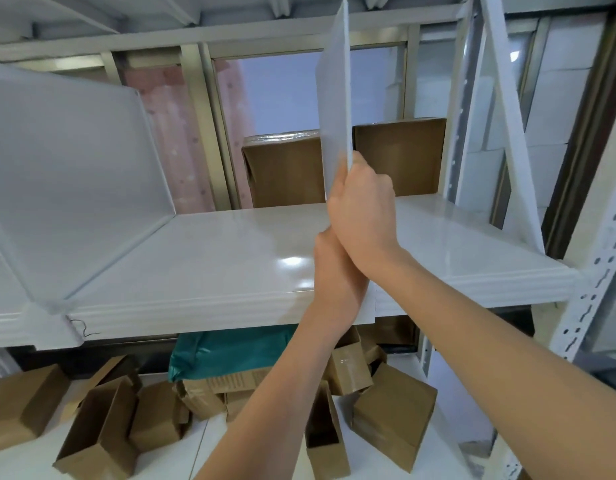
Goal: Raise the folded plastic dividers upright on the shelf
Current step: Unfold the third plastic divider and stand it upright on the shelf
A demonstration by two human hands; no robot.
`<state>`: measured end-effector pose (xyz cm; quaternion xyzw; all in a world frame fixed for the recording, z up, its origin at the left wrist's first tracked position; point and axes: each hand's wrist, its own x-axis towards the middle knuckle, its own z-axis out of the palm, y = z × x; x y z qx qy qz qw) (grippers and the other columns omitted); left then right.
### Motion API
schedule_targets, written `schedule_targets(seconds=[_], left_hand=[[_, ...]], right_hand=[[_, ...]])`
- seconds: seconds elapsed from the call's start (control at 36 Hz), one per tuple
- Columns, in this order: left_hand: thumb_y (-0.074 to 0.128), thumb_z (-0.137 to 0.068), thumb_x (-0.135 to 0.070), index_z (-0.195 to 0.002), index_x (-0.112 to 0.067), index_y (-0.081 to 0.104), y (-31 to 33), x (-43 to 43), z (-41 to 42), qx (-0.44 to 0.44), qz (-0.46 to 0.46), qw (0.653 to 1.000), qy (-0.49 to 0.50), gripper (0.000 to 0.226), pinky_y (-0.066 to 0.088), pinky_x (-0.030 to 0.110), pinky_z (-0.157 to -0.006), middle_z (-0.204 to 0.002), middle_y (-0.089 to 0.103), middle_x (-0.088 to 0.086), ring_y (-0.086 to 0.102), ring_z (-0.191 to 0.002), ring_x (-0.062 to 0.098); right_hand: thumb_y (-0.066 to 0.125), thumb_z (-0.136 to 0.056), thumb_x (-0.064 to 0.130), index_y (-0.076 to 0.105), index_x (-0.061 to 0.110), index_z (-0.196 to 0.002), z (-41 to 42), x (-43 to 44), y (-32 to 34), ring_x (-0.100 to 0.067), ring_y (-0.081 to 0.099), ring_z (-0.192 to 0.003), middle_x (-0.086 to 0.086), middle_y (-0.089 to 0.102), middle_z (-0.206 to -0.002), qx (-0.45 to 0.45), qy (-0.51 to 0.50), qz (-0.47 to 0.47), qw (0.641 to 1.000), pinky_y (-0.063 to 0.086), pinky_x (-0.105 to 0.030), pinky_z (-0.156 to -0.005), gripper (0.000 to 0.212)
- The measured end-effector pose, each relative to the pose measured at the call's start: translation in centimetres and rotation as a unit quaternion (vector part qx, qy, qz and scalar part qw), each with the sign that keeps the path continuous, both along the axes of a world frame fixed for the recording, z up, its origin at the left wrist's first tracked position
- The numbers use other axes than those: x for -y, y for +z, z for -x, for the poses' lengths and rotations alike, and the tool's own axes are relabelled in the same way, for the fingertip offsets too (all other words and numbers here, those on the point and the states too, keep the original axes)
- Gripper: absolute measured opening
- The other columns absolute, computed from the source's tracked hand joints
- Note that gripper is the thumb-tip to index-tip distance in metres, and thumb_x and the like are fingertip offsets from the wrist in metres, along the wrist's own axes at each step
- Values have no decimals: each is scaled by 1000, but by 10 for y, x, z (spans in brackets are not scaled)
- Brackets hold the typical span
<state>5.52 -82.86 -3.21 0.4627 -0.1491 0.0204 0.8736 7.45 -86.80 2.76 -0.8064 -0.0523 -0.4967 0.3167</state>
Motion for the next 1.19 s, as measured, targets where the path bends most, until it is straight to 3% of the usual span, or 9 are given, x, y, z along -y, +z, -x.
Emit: schedule_targets(seconds=[0.14,0.22,0.31,0.56,0.67,0.75,0.94,1.11,1.19], left_hand=[[33,-94,-11,-65,-17,37,-3,-2,-4,-17,-21,1000,-14,30,29,23,-54,-58,33,-2,32,-58,7],[30,-95,-9,-64,-15,38,-3,-2,-6,-16,-15,999,-23,33,32,20,-50,-54,36,-3,35,-54,5],[30,-95,-10,-66,-15,40,-3,-2,-5,-33,7,999,-34,32,35,19,-49,-53,39,-3,40,-50,4],[28,-98,-15,-75,-15,46,2,-5,8,-36,-7,999,-26,29,37,22,-62,-70,42,3,43,-67,8],[28,-98,-16,-76,-14,49,6,-4,15,-42,-21,999,-20,30,39,22,-65,-69,46,3,46,-70,9],[29,-99,-17,-76,-14,50,7,-4,19,-44,-31,998,-13,31,40,23,-65,-69,48,3,46,-70,10],[32,-100,-20,-76,-14,50,4,-4,17,-66,-57,996,23,31,40,26,-67,-73,47,6,47,-71,12],[32,-99,-15,-73,-14,52,-3,-6,11,-43,-89,995,35,32,39,26,-65,-61,52,1,46,-69,12],[32,-99,-19,-78,-15,53,-12,-6,7,-8,-136,988,75,30,40,25,-66,-66,52,2,48,-70,11]], right_hand=[[36,-100,15,58,5,-104,-3,1,-3,-36,57,-60,-12,55,-61,18,9,-2,1000,51,-46,-56,25],[35,-101,17,58,5,-103,-4,2,-5,-31,53,-57,-8,51,-59,22,9,1,1000,45,-38,-52,27],[35,-102,18,59,5,-102,-4,2,-7,-32,56,-56,-10,55,-59,21,16,-1,1000,48,-40,-52,27],[37,-103,19,59,4,-100,6,0,-6,-21,52,-48,-1,47,-53,-12,26,-11,1000,41,-32,-46,27],[36,-102,19,58,7,-102,11,0,-3,-23,52,-51,0,45,-53,-36,24,-9,999,41,-33,-48,25],[36,-102,19,57,8,-107,15,0,-2,-25,55,-54,-3,50,-57,-40,23,-9,999,49,-38,-51,24],[37,-100,17,52,11,-94,14,-1,-4,-31,56,-53,-6,48,-55,-38,5,0,999,50,-43,-48,17],[37,-101,22,56,14,-117,12,-1,-8,-26,59,-56,-5,56,-60,-58,-9,12,998,54,-43,-54,26],[38,-102,23,52,16,-130,12,0,-12,-22,59,-57,-2,56,-62,-60,-4,6,998,54,-38,-56,32]])
